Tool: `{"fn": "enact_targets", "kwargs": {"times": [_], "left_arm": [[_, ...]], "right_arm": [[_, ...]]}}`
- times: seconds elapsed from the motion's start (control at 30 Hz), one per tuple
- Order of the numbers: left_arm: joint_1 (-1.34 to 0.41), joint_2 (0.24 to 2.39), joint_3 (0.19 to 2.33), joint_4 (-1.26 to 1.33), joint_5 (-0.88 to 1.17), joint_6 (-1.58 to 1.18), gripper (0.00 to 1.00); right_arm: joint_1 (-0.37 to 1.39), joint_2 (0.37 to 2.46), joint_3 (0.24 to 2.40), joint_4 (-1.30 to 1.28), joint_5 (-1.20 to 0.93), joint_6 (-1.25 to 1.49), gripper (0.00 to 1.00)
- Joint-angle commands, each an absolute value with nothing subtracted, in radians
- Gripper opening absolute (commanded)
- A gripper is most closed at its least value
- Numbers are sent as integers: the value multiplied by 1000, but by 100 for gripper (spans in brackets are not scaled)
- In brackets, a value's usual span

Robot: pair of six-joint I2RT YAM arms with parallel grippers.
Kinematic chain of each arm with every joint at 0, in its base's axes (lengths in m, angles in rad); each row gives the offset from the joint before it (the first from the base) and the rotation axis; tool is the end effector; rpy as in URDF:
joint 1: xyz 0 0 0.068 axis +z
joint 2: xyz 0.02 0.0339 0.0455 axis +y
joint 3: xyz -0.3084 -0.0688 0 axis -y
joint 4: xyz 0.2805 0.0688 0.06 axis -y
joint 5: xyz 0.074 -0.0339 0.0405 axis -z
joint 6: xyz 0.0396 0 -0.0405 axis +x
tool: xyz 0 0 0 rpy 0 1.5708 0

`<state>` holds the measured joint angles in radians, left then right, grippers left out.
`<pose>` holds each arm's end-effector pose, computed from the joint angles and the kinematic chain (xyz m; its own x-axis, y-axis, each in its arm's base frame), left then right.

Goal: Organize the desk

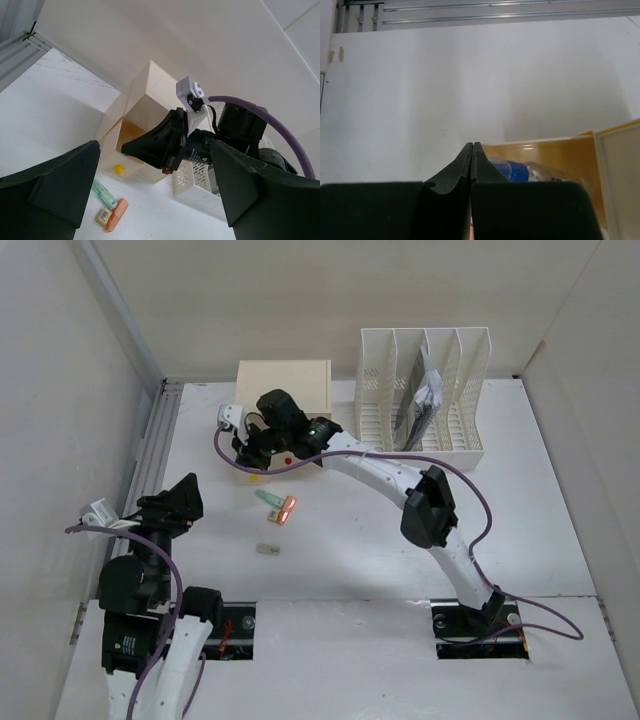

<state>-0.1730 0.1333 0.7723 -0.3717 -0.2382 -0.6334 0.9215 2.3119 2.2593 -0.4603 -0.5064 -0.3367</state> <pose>0.0136 0.0071 0.3996 0.2434 -0.6264 -0.7405 0.1081 0.7762 -0.6211 0.3512 0.4944 0.3329 0.0345 -0.4324 -0.9010 -0.9966 0.0522 -0.0632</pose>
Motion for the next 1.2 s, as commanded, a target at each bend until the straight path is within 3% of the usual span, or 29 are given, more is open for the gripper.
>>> {"fn": "enact_targets", "kwargs": {"times": [0.0,0.53,0.77,0.93,1.17], "left_arm": [[-178,121,779,-350,-238,-627,91],[-178,121,779,-350,-238,-627,91],[-178,121,779,-350,-238,-627,91],[-178,121,779,-350,-238,-627,91],[-178,121,779,-350,-238,-627,91]], "right_arm": [[934,2256,2258,-442,-566,-341,0],[934,2227,2209,-430,-357,-350,0],[934,2217,2221,-515,-708,-428,0],[934,2217,2230,-569,-788,-508,0],[945,2226,2209,-571,-498,-486,0]]}}
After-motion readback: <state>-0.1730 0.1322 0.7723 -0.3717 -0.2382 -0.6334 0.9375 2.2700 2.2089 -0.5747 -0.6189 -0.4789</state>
